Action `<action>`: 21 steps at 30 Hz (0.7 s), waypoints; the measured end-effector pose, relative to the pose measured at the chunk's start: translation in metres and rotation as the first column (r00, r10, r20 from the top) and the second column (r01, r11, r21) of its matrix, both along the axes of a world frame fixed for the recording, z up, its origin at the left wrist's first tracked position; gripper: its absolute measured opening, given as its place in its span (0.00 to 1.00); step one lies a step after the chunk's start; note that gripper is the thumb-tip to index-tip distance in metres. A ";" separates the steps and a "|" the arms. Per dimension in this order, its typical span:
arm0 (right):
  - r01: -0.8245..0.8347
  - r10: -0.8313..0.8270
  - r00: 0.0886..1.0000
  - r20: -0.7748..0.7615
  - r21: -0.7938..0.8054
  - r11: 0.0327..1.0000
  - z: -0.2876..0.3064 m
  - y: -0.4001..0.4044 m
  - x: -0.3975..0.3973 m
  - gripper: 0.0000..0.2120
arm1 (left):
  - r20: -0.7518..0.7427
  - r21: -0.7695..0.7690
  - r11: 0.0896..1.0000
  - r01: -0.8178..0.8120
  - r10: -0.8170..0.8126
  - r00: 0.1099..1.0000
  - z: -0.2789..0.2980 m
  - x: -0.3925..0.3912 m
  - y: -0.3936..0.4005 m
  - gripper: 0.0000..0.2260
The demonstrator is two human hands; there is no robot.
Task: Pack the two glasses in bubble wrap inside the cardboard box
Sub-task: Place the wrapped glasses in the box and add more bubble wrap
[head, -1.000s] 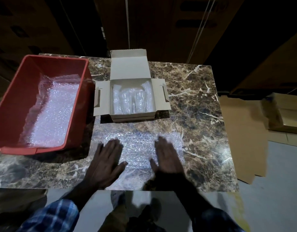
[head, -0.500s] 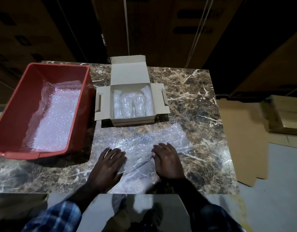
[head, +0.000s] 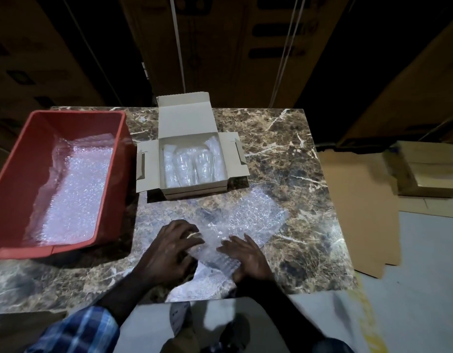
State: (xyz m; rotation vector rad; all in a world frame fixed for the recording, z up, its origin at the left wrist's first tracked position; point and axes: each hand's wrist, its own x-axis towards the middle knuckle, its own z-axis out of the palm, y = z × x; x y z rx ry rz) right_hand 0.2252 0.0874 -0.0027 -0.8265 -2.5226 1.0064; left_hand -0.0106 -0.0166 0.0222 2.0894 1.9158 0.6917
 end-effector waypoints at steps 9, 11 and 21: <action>0.046 -0.044 0.996 0.075 -0.027 0.999 -0.022 -0.024 0.045 0.27 | 0.255 -0.194 0.965 0.175 -0.123 0.959 0.002 0.010 -0.012 0.18; 0.005 -0.019 0.984 0.179 0.080 0.997 -0.019 -0.030 0.048 0.27 | 0.297 -0.292 0.929 0.229 -0.140 0.945 0.005 0.011 -0.018 0.14; -0.083 0.007 0.966 0.257 0.286 0.955 -0.027 -0.016 0.064 0.30 | 0.191 -0.392 0.861 0.324 -0.269 0.944 0.014 0.027 0.062 0.22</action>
